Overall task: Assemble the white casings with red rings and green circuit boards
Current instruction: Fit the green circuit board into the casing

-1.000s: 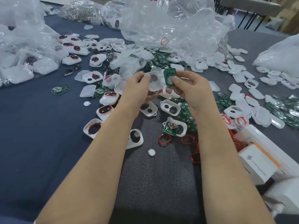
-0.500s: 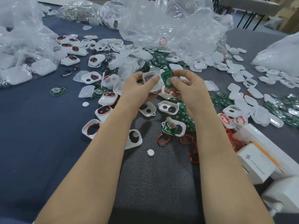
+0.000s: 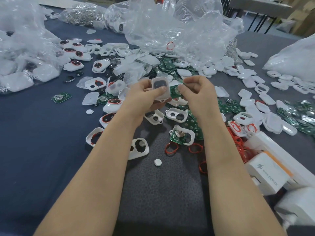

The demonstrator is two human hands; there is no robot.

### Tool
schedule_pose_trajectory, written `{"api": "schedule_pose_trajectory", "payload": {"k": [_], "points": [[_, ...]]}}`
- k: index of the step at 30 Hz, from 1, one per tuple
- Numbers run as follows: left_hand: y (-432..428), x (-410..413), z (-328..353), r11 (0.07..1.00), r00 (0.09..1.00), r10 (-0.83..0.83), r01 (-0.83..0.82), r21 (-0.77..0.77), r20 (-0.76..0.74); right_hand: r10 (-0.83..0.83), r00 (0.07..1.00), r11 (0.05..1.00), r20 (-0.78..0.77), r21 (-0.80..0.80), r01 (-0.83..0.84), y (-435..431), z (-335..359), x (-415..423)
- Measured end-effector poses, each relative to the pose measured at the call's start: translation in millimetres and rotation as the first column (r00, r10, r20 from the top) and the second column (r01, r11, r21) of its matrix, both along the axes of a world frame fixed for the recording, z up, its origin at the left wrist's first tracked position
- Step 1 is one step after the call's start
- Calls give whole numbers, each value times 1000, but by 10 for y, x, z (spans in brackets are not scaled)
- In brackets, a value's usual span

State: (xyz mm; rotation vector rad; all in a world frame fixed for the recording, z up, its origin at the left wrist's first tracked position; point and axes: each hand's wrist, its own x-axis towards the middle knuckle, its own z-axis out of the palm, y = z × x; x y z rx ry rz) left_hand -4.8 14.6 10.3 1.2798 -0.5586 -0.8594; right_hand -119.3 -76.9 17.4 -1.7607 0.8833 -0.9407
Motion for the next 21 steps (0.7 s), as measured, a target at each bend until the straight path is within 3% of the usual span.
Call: {"api": "schedule_pose_trajectory", "payload": {"k": [3, 6, 10, 21], "points": [[8, -66, 24, 994, 993, -107, 105, -43, -40, 54, 994, 992, 100, 109, -64, 0, 2, 11], [-5, -71, 25, 997, 999, -54, 54, -50, -6, 91, 961, 925, 262, 336, -180, -12, 9, 16], [-4, -74, 13, 996, 999, -30, 32, -88, 16, 89, 937, 806, 338, 528, -267, -17, 37, -1], [31, -43, 14, 988, 999, -33, 34, -149, 7, 62, 877, 820, 476, 477, -317, 85, -2, 118]]}}
